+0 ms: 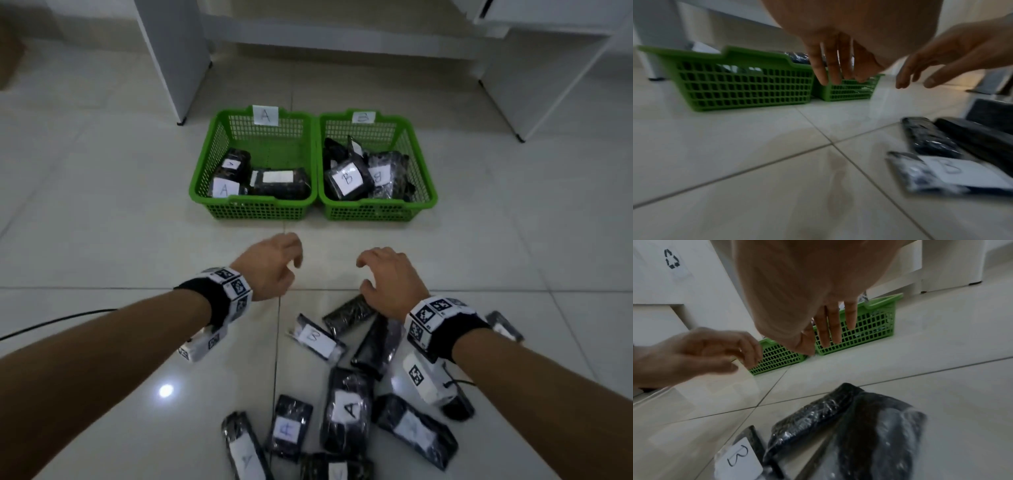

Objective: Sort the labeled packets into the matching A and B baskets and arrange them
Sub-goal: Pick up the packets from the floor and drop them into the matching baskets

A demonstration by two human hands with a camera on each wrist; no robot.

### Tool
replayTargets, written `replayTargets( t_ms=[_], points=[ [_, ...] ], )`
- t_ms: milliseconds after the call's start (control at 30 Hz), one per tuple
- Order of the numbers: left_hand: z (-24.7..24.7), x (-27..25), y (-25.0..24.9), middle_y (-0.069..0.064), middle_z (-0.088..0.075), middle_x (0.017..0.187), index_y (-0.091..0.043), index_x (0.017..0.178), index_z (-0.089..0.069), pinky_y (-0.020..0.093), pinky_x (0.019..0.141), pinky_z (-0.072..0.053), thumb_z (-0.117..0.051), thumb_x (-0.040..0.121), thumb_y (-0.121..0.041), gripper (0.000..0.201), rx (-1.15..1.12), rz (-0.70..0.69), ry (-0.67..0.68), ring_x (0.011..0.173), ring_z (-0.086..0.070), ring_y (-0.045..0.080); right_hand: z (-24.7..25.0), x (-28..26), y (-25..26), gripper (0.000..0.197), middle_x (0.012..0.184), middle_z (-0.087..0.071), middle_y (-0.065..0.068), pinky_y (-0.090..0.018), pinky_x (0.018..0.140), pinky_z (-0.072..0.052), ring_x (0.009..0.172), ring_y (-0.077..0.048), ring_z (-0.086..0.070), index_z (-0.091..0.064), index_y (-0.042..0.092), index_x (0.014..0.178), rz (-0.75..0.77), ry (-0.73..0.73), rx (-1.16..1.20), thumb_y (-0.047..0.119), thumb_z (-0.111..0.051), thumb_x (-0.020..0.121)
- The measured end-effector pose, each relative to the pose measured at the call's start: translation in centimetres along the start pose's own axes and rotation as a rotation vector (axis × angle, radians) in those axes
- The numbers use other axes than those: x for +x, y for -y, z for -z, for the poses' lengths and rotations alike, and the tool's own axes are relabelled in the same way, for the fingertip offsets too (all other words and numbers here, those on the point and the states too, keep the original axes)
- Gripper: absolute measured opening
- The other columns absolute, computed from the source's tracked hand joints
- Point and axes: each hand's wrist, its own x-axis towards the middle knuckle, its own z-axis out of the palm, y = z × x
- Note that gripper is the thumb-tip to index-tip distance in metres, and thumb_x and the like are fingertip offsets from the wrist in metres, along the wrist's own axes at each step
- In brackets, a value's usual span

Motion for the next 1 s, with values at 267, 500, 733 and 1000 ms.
replayTargets(
  t_ms=[267, 500, 733, 1000],
  points=[
    [-6.1, 0.1, -4.7, -0.001, -0.047, 0.115, -0.019, 0.113, -0.056, 0.034, 0.074, -0.050, -0.084, 0.064, -0.045, 0.062, 0.078, -0.172, 0.540, 0.098, -0.055, 0.020, -1.9, -3.0, -1.8, 0.044, 0.121, -0.063, -0.006, -0.040, 0.095, -0.047, 0.114, -0.027, -0.055, -0.062, 0.016, 0.125, 0.016, 0.244, 0.042, 0.015, -0.065, 0.081],
    [-6.5, -1.1, -2.7, 0.002, -0.055, 0.109, -0.018, 0.115, -0.057, 0.038, 0.080, -0.050, -0.078, 0.073, -0.038, 0.051, -0.003, -0.189, 0.437, 0.099, -0.055, 0.023, -3.8, -1.1, -1.5, 0.048, 0.121, -0.059, -0.002, -0.039, 0.092, -0.045, 0.114, -0.025, -0.051, -0.064, 0.021, 0.123, 0.074, 0.227, -0.054, 0.020, -0.074, 0.076],
    [-4.1, -2.8, 0.0, -0.004, -0.049, 0.104, -0.018, 0.108, -0.052, 0.029, 0.070, -0.046, -0.074, 0.080, -0.039, 0.041, -0.072, -0.041, 0.223, 0.083, -0.050, 0.012, -4.3, 1.0, -1.8, 0.023, 0.111, -0.071, -0.009, -0.028, 0.082, -0.040, 0.106, -0.029, -0.062, -0.070, 0.013, 0.119, -0.087, 0.008, 0.325, 0.019, -0.059, 0.099],
    [-0.5, -1.8, 2.4, -0.003, -0.056, 0.101, -0.016, 0.111, -0.048, 0.031, 0.070, -0.049, -0.076, 0.079, -0.035, 0.046, -0.127, 0.188, -0.086, 0.082, -0.054, 0.014, -1.8, 2.7, 0.3, 0.026, 0.111, -0.069, -0.008, -0.029, 0.083, -0.044, 0.102, -0.025, -0.062, -0.069, 0.009, 0.119, -0.286, -0.107, 0.741, 0.011, -0.049, 0.102]
  ],
)
